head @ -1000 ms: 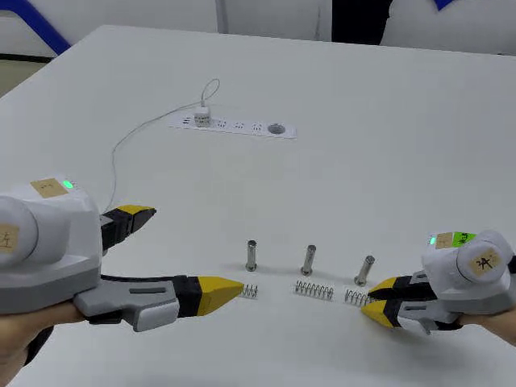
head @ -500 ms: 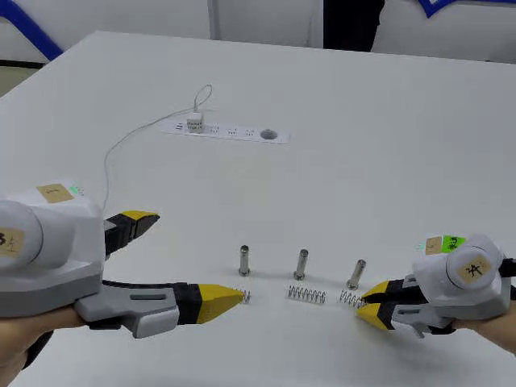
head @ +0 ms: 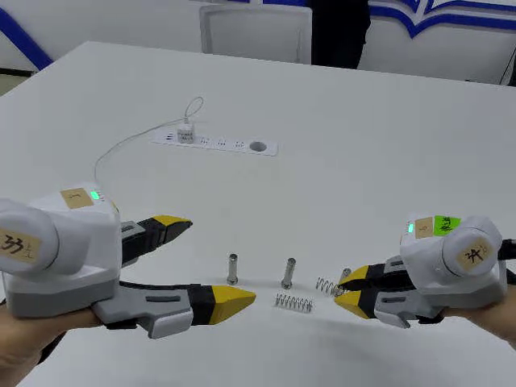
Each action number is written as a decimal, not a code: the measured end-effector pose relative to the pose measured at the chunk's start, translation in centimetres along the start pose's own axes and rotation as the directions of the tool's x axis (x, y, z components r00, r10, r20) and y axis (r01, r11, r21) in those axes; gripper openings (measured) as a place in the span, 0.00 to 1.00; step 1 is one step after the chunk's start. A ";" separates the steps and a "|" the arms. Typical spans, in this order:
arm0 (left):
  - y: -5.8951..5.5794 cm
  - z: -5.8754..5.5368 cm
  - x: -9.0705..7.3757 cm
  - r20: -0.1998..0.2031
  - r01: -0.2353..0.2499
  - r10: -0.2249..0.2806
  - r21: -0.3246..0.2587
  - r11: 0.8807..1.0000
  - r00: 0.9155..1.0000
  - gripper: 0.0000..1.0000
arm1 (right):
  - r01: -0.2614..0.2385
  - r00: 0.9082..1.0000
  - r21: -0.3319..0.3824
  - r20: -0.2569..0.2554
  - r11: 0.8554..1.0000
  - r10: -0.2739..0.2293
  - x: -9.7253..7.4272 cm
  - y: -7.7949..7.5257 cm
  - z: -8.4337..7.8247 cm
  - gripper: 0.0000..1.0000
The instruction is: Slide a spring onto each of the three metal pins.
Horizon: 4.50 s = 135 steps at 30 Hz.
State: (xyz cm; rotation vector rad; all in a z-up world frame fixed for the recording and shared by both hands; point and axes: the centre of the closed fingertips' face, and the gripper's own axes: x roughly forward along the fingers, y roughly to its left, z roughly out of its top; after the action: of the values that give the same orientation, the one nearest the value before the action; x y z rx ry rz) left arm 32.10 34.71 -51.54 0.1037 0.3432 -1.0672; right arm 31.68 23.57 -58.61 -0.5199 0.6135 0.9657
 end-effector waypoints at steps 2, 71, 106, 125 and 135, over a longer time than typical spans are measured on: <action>-0.3 -0.1 0.5 -0.017 0.018 -0.017 0.031 0.999 1.000 0.78 | -0.014 1.000 -0.024 0.017 1.000 0.014 -0.2 0.5 1.3 0.10; -5.5 -1.6 2.0 -0.224 0.349 -0.278 0.415 0.840 0.934 0.10 | -0.133 0.988 -0.285 0.033 0.949 0.149 -0.5 6.6 8.2 0.11; -5.6 -0.7 1.3 -0.182 0.351 -0.302 0.392 0.850 0.936 0.10 | -0.177 0.968 -0.172 0.147 0.969 0.203 -2.3 6.2 8.9 0.11; -5.8 -0.7 1.8 -0.185 0.350 -0.299 0.393 0.851 0.936 0.10 | -0.220 0.928 -0.109 0.283 0.969 0.243 -3.1 6.9 11.9 0.11; -5.7 -0.6 1.7 -0.175 0.343 -0.298 0.385 0.857 0.939 0.10 | -0.225 0.921 -0.098 0.304 0.969 0.244 -3.0 6.9 12.5 0.11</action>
State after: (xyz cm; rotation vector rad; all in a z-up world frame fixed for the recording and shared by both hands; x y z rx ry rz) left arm 27.71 30.65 -52.20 0.4990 0.2330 -1.4619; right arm 27.42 33.20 -48.50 -0.3392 0.3631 1.2694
